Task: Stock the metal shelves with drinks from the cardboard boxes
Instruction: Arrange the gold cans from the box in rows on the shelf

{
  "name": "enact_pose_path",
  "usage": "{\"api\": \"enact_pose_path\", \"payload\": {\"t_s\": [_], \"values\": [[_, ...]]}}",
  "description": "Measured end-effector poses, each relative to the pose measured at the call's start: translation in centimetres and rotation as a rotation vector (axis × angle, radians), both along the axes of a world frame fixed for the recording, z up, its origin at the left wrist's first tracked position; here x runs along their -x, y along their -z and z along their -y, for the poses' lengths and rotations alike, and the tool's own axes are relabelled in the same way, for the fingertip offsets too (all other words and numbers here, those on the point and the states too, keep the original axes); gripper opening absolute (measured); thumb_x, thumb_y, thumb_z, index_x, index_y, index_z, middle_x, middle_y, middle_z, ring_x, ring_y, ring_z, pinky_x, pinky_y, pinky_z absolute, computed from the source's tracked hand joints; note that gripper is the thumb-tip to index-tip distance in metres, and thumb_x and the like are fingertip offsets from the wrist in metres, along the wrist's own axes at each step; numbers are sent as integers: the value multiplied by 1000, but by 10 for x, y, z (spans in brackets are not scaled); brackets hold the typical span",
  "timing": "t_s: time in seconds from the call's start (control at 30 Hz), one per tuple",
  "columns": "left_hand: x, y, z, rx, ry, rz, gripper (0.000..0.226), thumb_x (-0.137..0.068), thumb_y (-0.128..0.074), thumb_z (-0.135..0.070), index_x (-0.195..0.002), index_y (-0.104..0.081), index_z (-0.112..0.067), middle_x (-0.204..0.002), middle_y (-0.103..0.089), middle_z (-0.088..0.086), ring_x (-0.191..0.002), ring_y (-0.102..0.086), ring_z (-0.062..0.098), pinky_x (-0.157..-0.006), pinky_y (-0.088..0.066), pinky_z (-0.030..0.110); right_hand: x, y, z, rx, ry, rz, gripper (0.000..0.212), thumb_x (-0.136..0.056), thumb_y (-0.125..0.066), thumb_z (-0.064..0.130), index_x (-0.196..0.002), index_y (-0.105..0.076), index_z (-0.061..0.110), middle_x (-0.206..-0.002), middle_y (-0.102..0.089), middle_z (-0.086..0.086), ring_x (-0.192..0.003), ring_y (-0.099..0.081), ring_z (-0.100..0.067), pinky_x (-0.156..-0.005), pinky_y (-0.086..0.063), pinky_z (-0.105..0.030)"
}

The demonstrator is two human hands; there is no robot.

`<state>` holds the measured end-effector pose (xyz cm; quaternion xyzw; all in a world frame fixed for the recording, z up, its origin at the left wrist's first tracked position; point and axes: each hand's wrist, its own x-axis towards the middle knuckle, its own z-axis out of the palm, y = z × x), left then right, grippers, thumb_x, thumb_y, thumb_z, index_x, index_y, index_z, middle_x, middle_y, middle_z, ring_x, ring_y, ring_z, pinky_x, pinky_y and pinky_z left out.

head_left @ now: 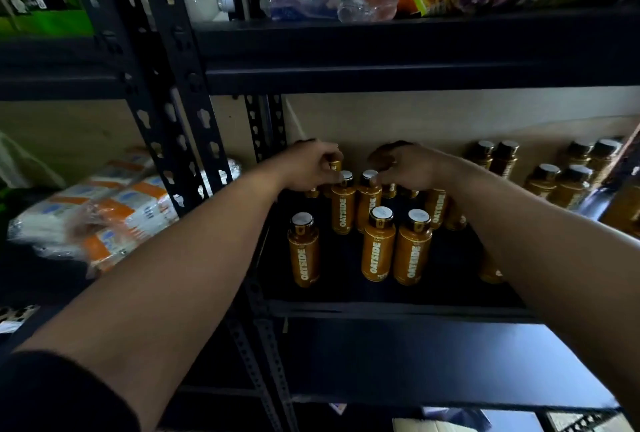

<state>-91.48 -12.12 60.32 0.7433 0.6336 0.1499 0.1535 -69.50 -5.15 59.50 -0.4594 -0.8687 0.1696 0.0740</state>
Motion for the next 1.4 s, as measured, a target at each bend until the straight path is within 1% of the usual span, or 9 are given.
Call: {"api": "enact_pose_path", "payload": {"t_s": [0.13, 0.27, 0.33, 0.43, 0.6, 0.87, 0.93, 1.03, 1.4], "values": [[1, 23, -28, 36, -50, 20, 63, -94, -71, -28, -150, -44, -24, -140, -54, 5, -117, -57, 20, -85, -46, 27, -1, 19, -27, -30, 10, 4, 61, -98, -65, 38, -154, -44, 24, -154, -48, -4, -130, -51, -23, -105, -44, -33], [6, 42, -46, 80, -72, 17, 69, -93, -72, -24, -154, -39, -24, -154, -43, 5, -135, -47, 24, -95, -36, 24, -5, 34, -47, 30, 15, -45, 61, -98, -67, 35, -153, -44, 30, -153, -48, 1, -120, -53, -17, -96, -45, -30], [5, 51, -52, 92, -72, 26, 71, -93, -72, -24, -155, -36, -25, -158, -40, 4, -141, -42, 24, -100, -34, 26, -4, 42, -55, 39, 10, -31, 61, -97, -68, 36, -153, -44, 33, -153, -49, 0, -126, -53, -19, -104, -45, -34], [1, 63, -62, 88, -83, 77, 71, -92, -73, -24, -154, -38, -28, -156, -43, 2, -136, -47, 24, -95, -35, 25, 0, 56, -61, 59, -2, -60, 61, -96, -70, 35, -152, -46, 32, -151, -51, -2, -129, -51, -21, -100, -43, -31], [2, 71, -69, -5, -120, 67, 54, -94, -70, -28, -144, -52, -31, -146, -54, 0, -131, -51, 23, -97, -41, 30, 5, 65, -64, 38, 0, -133, 58, -95, -71, 31, -149, -50, 29, -145, -55, -1, -107, -51, -11, -85, -38, -24], [14, 69, -56, -49, -132, 85, 42, -93, -69, -17, -133, -63, -29, -134, -63, -2, -122, -57, 20, -99, -47, 35, 25, 63, -69, 141, -73, -208, 52, -89, -79, 28, -137, -60, 28, -127, -63, 1, -110, -63, -19, -92, -59, -41], [19, 70, -50, -43, -149, 107, 41, -92, -70, -12, -131, -65, -26, -129, -66, -3, -118, -58, 18, -94, -44, 30, 33, 63, -71, 176, -98, -224, 51, -88, -80, 26, -135, -61, 29, -125, -64, 1, -108, -65, -19, -89, -61, -39], [27, 72, -48, -57, -200, 106, 33, -90, -71, -11, -119, -71, -25, -120, -70, -2, -115, -61, 19, -94, -48, 34, 45, 61, -74, 242, -139, -258, 51, -87, -81, 24, -134, -63, 25, -120, -69, -1, -103, -70, -19, -90, -62, -41], [39, 79, -41, -81, -297, 144, 30, -90, -71, -11, -116, -74, -24, -117, -72, 0, -109, -63, 18, -95, -53, 41, 64, 71, -77, 324, -168, -368, 44, -88, -81, 20, -126, -63, 33, -120, -70, -1, -104, -70, -19, -90, -62, -38]]}}
